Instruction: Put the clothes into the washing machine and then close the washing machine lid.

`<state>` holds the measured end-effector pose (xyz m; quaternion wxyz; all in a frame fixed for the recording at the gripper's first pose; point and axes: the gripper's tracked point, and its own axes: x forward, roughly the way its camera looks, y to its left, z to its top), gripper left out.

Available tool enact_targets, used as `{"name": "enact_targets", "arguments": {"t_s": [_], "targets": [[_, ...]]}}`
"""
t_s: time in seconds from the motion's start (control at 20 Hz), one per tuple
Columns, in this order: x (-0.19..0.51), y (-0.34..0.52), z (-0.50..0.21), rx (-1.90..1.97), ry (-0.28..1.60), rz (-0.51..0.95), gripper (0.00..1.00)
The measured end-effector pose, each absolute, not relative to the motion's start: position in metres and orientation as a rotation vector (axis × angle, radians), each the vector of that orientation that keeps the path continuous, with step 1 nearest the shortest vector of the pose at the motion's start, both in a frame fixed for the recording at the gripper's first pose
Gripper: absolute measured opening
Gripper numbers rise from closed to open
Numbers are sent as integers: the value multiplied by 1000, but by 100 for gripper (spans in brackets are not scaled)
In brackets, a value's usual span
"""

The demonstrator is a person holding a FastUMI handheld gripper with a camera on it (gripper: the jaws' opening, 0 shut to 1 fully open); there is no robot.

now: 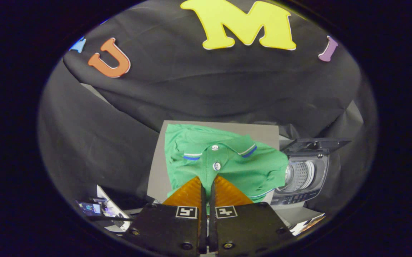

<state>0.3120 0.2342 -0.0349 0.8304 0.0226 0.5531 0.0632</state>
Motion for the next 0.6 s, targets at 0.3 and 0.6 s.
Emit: {"name": "enact_targets", "arguments": {"t_s": [0.3,0.6], "targets": [[306,231,17,87,1088,159,6],[301,203,66,132,1001,115,6]]}}
